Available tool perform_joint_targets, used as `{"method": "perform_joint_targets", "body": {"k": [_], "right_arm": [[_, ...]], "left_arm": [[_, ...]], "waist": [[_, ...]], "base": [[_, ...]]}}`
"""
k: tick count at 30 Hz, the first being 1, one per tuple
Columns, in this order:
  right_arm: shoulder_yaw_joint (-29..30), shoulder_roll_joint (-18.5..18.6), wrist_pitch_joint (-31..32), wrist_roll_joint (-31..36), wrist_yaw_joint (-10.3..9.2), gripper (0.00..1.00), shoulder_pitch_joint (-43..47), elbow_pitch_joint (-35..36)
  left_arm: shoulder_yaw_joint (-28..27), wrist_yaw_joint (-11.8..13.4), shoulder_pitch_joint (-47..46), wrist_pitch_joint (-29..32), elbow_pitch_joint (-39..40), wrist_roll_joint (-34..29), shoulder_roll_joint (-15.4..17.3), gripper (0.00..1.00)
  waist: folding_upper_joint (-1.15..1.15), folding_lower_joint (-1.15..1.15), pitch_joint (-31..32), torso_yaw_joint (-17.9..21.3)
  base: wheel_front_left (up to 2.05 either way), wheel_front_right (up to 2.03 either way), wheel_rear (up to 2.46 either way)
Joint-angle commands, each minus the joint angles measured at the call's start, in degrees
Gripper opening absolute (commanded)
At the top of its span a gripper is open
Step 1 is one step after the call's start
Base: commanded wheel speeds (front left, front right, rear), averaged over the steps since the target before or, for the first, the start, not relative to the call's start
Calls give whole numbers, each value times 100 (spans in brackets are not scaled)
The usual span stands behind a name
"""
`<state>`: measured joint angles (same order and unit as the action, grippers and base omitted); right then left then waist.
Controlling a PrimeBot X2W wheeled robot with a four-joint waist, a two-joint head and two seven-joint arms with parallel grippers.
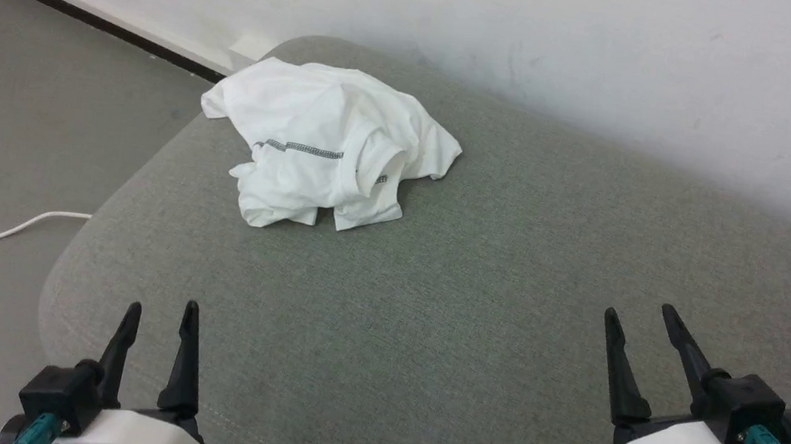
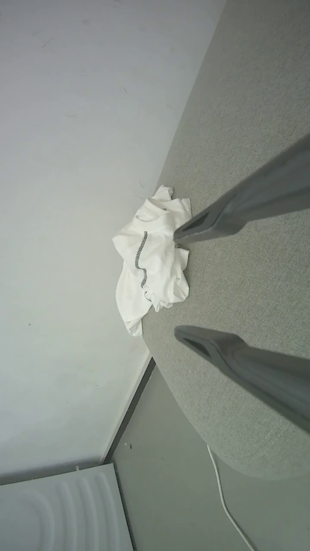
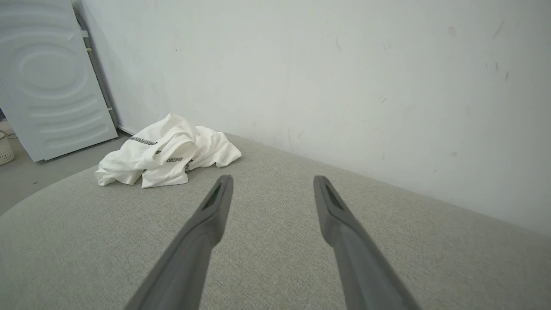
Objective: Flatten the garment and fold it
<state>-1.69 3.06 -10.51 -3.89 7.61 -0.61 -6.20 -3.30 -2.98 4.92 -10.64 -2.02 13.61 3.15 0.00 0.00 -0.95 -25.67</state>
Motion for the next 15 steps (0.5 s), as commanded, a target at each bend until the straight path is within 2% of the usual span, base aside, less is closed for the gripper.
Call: {"method": "perform_joint_targets", "body": {"k": [1, 15], "right_arm": [[-16, -13, -72, -48, -9, 100, 64, -31], [-65, -15, -240, -157, -10, 100, 91, -175]], "left_arm": [[-28, -44, 118, -58, -32, 70, -20, 100], [-79, -109, 243, -226, -104, 232, -23, 100]], "waist": [[0, 0, 6, -120], [0, 0, 87, -601]], "base": [[0, 0, 0], [0, 0, 0]]}}
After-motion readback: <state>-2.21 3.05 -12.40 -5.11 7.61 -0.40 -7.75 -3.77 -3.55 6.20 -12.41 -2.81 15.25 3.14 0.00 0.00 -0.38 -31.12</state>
